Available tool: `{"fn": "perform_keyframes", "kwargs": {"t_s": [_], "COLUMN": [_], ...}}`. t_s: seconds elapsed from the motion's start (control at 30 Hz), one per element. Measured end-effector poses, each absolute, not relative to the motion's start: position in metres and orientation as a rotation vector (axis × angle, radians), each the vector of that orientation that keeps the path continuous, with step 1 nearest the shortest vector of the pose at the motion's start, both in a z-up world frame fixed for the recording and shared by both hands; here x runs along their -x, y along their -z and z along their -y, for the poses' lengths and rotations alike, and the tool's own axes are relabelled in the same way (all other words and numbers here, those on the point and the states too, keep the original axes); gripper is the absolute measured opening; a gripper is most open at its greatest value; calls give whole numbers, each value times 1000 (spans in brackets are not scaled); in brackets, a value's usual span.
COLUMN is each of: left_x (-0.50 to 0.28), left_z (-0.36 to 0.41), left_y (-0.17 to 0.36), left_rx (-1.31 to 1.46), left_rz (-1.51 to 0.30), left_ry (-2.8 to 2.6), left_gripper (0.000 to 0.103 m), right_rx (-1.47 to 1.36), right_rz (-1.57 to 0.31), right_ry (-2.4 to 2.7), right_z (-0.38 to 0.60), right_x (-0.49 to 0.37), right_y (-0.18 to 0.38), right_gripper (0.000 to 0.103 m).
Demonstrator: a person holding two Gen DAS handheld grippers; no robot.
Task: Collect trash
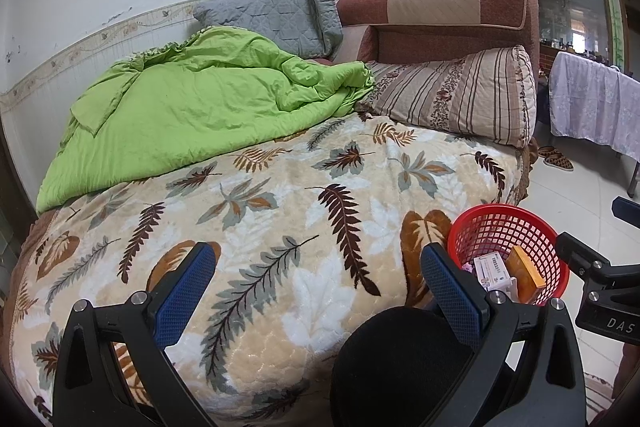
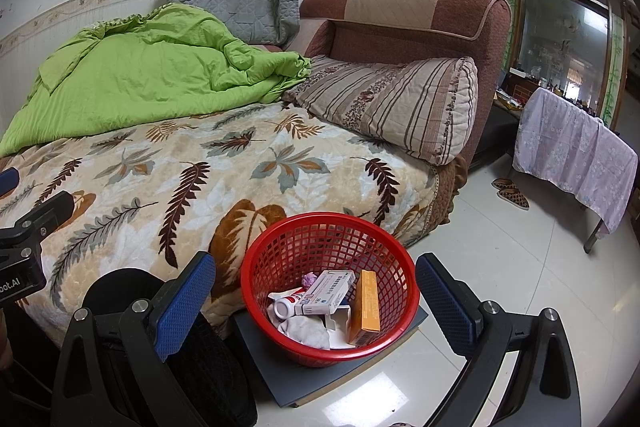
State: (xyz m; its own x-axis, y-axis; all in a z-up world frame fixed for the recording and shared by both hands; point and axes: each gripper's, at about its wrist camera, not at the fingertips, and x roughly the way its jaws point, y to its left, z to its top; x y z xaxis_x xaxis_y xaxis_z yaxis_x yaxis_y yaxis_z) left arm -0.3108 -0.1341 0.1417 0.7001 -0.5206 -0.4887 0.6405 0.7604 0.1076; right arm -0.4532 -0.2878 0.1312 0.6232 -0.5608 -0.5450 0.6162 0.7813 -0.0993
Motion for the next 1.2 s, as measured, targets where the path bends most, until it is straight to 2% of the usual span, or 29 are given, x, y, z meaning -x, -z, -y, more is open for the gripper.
{"fn": "perform_keyframes", "kwargs": {"t_s": [0.23, 0.5, 0.67, 0.83, 0.97, 1.07, 1.2], "left_x": [296, 199, 131, 73, 35, 13, 9], "left_z": [120, 49, 8, -21, -33, -38, -37], "left_y": [-131, -115, -78, -53, -34, -16, -11], "left_rx": [-238, -136, -170, -139, -77, -27, -51], "left_rz": [-518, -650, -793, -889, -923, -1006, -939], "left_ry": [625, 308, 98, 38, 18, 69, 54], "left_gripper": [102, 102, 102, 102, 102, 102, 103], "right_rx": [-85, -22, -106, -130, -157, -110, -116], "right_rz": [-608, -760, -959, -1066, -1053, -951, -932], "right_ry": [590, 323, 205, 214, 182, 221, 251], "right_z": [288, 261, 237, 206, 190, 180, 178], "right_x": [421, 291, 168, 72, 20, 13, 16], "right_y": [-138, -137, -91, -37, -9, -2, 0], "right_gripper": [101, 102, 102, 102, 103, 103, 103]}}
